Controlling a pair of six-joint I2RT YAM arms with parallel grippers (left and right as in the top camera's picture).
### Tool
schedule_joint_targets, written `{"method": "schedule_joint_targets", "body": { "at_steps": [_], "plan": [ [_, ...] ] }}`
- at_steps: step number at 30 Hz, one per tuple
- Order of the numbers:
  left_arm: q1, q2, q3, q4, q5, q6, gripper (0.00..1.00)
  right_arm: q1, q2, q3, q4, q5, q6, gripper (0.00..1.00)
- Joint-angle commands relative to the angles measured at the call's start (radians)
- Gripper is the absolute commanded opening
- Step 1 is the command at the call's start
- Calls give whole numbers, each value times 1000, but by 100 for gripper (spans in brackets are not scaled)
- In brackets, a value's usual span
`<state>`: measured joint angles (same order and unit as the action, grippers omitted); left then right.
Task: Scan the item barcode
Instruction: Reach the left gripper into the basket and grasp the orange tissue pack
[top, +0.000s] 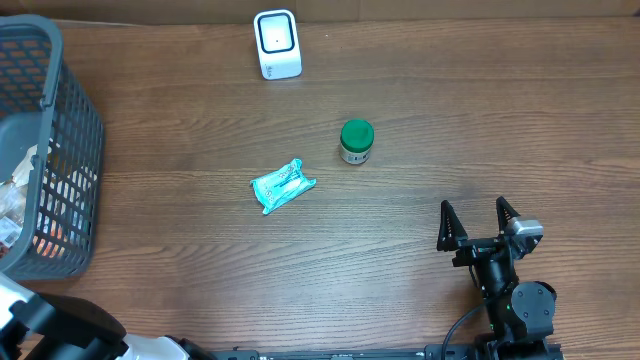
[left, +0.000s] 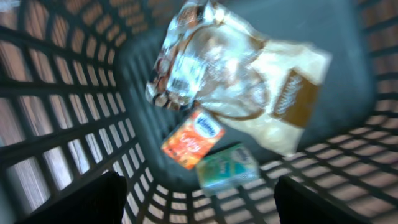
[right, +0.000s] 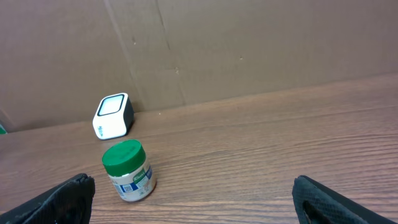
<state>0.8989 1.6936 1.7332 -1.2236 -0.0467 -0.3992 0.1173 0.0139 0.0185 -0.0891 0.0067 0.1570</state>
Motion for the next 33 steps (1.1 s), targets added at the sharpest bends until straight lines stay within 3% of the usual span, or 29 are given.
{"method": "schedule_joint_targets", "body": {
  "at_steps": [1, 6, 11, 17, 27, 31, 33],
  "plan": [
    [5, 9, -113, 63, -13, 73, 81, -6, -10, -10, 6, -1, -5, 100],
    [-6, 34, -232, 197, -8, 185, 87, -6, -10, -11, 6, -1, -5, 100],
    [-9, 118, -242, 237, -9, 267, 87, -6, -10, -10, 6, -1, -5, 100],
    [-12, 218, -242, 233, -8, 288, 81, -6, -10, -10, 6, -1, -5, 100],
    [-23, 334, -242, 231, 3, 283, 80, -6, -10, -10, 6, -1, -5, 100],
    [-29, 362, -242, 232, 3, 283, 75, -6, -10, -10, 6, -1, -5, 100],
    [-31, 364, -242, 232, 3, 283, 62, -6, -10, -10, 6, -1, -5, 100]
  ]
}}
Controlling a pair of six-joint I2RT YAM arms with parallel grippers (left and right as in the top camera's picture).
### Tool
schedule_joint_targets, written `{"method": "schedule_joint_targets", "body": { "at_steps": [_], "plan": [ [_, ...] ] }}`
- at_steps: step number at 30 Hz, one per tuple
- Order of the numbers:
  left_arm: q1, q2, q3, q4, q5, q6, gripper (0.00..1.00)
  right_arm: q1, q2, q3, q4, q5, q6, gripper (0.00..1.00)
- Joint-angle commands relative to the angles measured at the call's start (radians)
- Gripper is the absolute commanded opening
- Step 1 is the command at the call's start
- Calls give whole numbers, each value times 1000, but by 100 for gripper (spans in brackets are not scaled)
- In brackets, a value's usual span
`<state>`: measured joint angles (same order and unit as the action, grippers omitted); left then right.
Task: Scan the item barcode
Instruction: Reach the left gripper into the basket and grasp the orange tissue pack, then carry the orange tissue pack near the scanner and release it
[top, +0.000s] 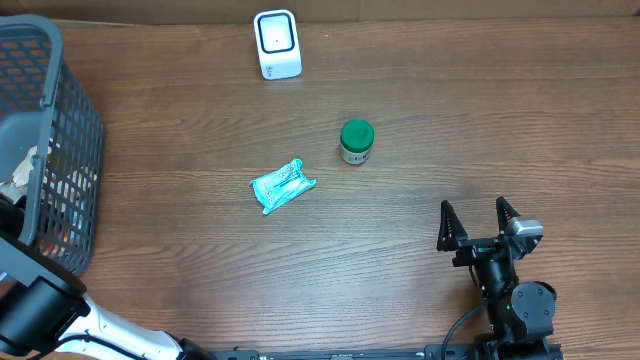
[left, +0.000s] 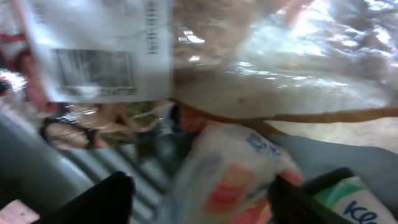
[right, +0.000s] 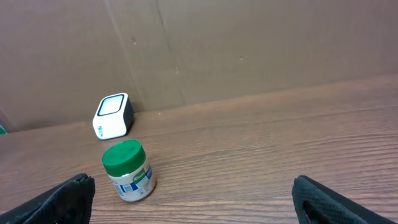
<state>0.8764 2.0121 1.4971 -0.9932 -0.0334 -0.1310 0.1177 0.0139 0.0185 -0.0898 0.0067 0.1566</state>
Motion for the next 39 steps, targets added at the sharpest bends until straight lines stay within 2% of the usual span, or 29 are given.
{"method": "schedule_joint_targets", "body": {
  "at_steps": [1, 5, 9, 16, 22, 27, 33, 37, 39],
  "plan": [
    [-8, 45, -6, 3, -10, 15, 56, -6, -10, -10, 6, -1, -5, 100],
    [-8, 45, -5, 0, -11, 15, 23, -6, -10, -11, 6, -1, -5, 100],
    [-8, 43, 3, -13, -10, 11, 5, -6, -10, -10, 6, -1, -5, 100],
    [-8, 34, 151, -144, -9, -39, 4, -6, -10, -11, 6, -1, -5, 100],
    [-20, 6, 468, -321, 80, -62, 4, -6, -10, -10, 6, -1, -5, 100],
    [-60, -69, 701, -378, 225, -75, 4, -6, -10, -10, 6, -1, -5, 100],
    [-214, -193, 790, -411, 368, -60, 4, -6, -10, -11, 6, -1, -5, 100],
    [-397, -228, 790, -473, 356, -8, 4, -6, -10, -11, 6, -1, -5, 100],
    [-493, -225, 786, -499, 302, 3, 4, -6, -10, -11, 6, -1, -5, 100]
  ]
}}
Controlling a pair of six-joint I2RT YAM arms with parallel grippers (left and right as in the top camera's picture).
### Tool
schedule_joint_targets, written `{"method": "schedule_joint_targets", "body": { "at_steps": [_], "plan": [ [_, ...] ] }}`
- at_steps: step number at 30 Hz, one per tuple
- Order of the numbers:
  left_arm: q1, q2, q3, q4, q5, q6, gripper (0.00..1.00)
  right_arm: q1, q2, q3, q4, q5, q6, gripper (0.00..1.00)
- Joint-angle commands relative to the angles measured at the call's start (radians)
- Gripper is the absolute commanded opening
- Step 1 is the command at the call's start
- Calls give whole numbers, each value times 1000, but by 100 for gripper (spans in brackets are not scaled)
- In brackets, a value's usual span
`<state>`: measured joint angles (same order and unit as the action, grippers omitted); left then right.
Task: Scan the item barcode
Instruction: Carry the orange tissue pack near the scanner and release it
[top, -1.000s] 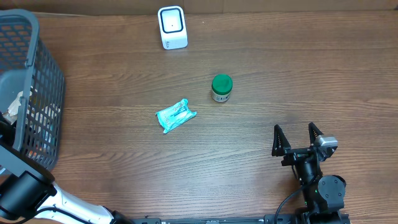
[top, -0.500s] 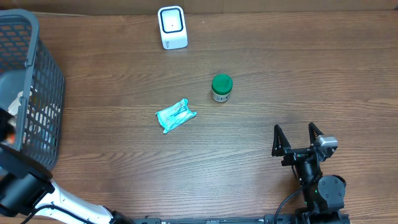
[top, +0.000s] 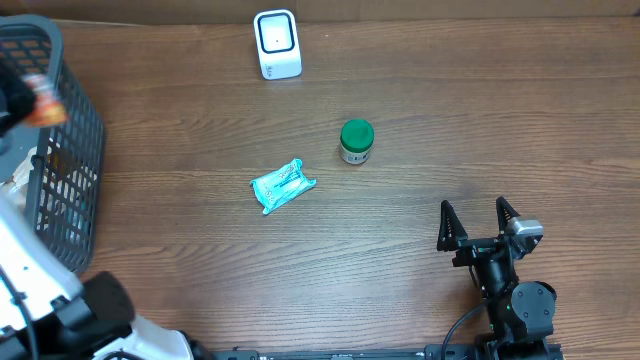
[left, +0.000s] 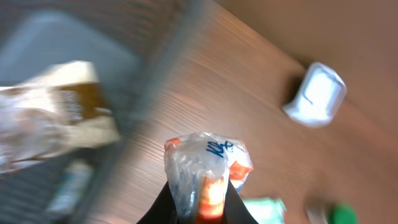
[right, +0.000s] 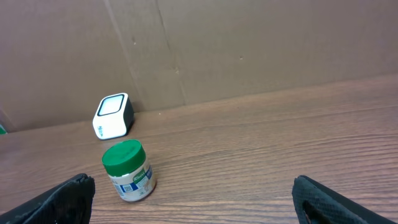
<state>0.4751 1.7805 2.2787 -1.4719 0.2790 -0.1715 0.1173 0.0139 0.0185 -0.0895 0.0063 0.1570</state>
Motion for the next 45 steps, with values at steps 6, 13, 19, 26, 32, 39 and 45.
{"method": "schedule_joint_targets", "body": {
  "at_steps": [6, 13, 19, 26, 32, 39, 45],
  "plan": [
    [-361, 23, -88, -7, -208, 44, 4, -6, -10, -10, 6, -1, -5, 100],
    [-536, 31, -378, 134, -278, 32, 4, -6, -10, -10, 6, -1, -5, 100],
    [-609, 31, -673, 358, -288, 7, 4, -6, -10, -10, 6, -1, -5, 100],
    [-644, 31, -953, 649, -287, 6, 11, -6, -10, -11, 6, -1, -5, 100],
    [-643, 31, -1063, 784, -344, 8, 24, -6, -10, -11, 6, -1, -5, 100],
    [-644, 31, -1079, 842, -446, 18, 68, -6, -10, -10, 6, -1, -5, 100],
    [-629, 13, -964, 755, -446, 9, 69, -6, -10, -10, 6, -1, -5, 100]
  ]
}}
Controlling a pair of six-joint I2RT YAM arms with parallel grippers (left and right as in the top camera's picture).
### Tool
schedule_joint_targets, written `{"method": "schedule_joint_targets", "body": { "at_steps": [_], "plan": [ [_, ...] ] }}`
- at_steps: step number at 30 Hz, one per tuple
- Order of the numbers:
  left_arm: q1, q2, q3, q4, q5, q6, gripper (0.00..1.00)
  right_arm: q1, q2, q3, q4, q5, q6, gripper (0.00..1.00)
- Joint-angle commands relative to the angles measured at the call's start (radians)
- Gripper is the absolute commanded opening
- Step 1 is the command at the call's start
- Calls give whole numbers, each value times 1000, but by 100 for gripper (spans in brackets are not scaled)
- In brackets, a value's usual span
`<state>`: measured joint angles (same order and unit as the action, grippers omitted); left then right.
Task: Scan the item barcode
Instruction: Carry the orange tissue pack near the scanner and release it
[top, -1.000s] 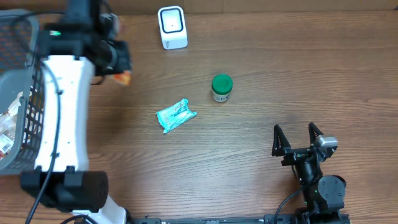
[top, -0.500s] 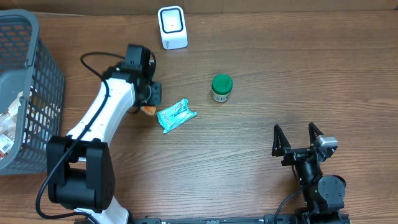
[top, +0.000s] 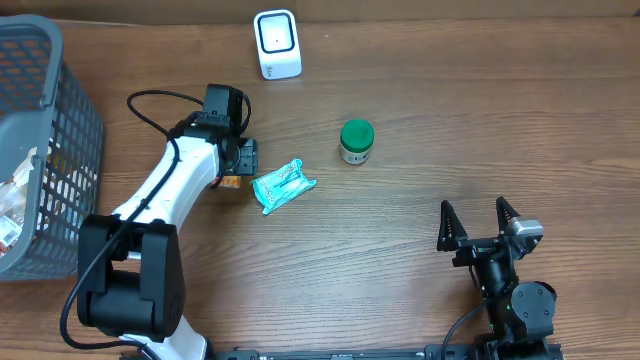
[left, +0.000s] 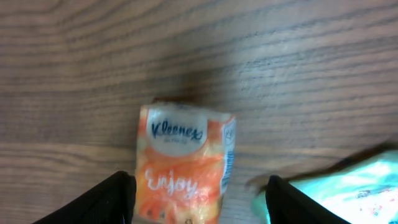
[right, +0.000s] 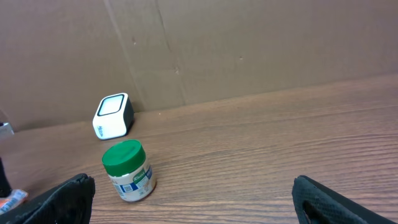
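Observation:
An orange Kleenex tissue packet (left: 185, 165) lies flat on the wooden table (top: 450, 120), also visible from above (top: 230, 183). My left gripper (left: 199, 202) hangs open straight over it, one finger on each side and neither pressing it; in the overhead view the left gripper (top: 239, 168) is left of centre. The white scanner (top: 277, 44) stands at the table's far edge. My right gripper (top: 480, 224) rests open near the front right with nothing between its fingers.
A teal packet (top: 283, 186) lies just right of the orange one. A green-lidded jar (top: 356, 141) stands further right, also in the right wrist view (right: 129, 171). The grey basket (top: 60, 110) with more packages sits at the left edge.
My left gripper was shut on the orange packet, up beside the basket. Now the packet lies on the table next to the teal one, and the gripper is open above it. The right arm is unchanged.
My left gripper hung open over the basket's contents, then was low among them at the orange packet. Later it held that packet shut, up by the basket's rim. Now the packet is on the table and let go. The right arm never moved.

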<state>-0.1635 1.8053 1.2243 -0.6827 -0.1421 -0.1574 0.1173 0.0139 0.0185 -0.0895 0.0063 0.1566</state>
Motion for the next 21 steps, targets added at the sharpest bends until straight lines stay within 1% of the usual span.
{"method": "schedule_joint_targets", "body": {
  "at_steps": [1, 5, 9, 13, 16, 19, 21],
  "plan": [
    [15, -20, 139, -77, -24, -14, 68, -6, -10, -10, 6, -1, -5, 100],
    [50, -49, 376, -264, -21, -71, 68, -6, -10, -11, 6, -1, -5, 100],
    [114, -77, 642, -467, -16, -141, 68, -6, -10, -10, 6, -1, -5, 100],
    [219, -116, 822, -587, -14, -166, 67, -6, -10, -10, 6, -1, -5, 100],
    [323, -154, 870, -627, -14, -204, 69, -6, -10, -10, 6, -1, -5, 100],
    [454, -182, 870, -654, -13, -247, 68, -6, -10, -10, 6, -1, -5, 100],
    [545, -182, 868, -671, 15, -265, 67, -6, -10, -10, 6, -1, -5, 100]
  ]
}}
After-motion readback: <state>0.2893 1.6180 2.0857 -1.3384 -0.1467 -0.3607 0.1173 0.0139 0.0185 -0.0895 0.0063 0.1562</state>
